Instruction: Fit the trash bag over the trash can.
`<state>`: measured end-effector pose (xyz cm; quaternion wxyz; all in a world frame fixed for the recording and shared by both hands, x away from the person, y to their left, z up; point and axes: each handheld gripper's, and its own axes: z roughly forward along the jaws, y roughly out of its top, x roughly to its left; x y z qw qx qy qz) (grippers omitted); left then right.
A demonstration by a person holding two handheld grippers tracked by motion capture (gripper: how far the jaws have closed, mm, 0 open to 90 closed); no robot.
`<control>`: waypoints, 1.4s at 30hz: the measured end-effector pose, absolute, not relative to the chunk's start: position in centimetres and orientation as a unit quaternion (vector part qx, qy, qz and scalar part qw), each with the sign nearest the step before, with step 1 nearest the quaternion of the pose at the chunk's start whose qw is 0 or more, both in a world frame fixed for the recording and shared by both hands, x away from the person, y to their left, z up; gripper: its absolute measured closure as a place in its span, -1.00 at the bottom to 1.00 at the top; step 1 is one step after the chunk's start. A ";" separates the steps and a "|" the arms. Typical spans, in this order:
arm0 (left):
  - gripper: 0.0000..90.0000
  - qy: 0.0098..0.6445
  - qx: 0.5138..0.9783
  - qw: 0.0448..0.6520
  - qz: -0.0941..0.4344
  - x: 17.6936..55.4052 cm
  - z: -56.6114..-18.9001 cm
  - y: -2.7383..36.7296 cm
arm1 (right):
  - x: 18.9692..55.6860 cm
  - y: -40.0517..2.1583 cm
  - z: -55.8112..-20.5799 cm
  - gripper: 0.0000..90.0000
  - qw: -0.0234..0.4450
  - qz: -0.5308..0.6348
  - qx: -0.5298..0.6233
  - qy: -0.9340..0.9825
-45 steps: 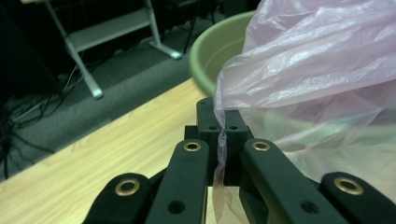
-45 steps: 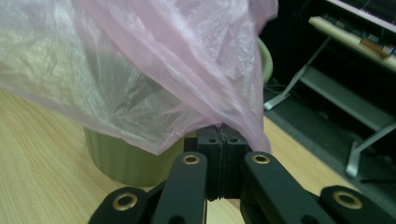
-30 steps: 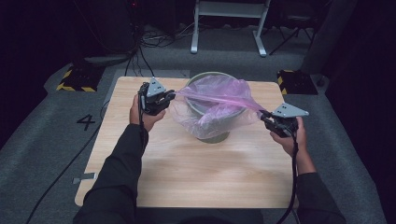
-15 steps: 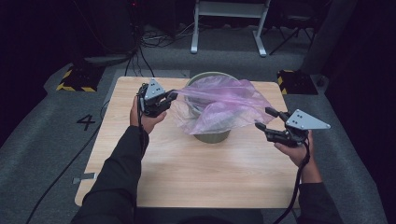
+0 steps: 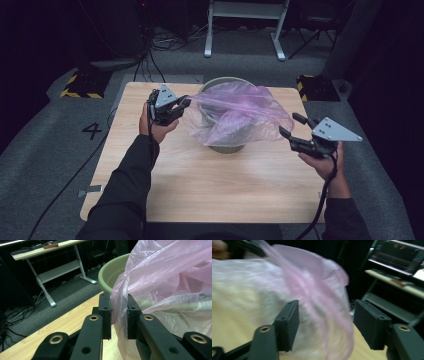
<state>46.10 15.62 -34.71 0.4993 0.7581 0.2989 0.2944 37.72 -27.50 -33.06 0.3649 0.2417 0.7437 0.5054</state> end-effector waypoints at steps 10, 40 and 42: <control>0.52 0.312 0.753 0.498 0.296 47.4 -35.1 15.5 | 45.2 -26.3 -33.0 0.78 0.264 0.487 0.265 0.789; 1.00 0.314 0.768 0.506 0.237 51.5 -38.1 13.6 | 53.1 -24.4 -36.8 1.00 0.193 0.492 0.381 0.758; 1.00 0.305 0.767 0.514 0.233 51.0 -38.3 14.1 | 52.7 -24.7 -36.9 1.00 0.183 0.501 0.368 0.761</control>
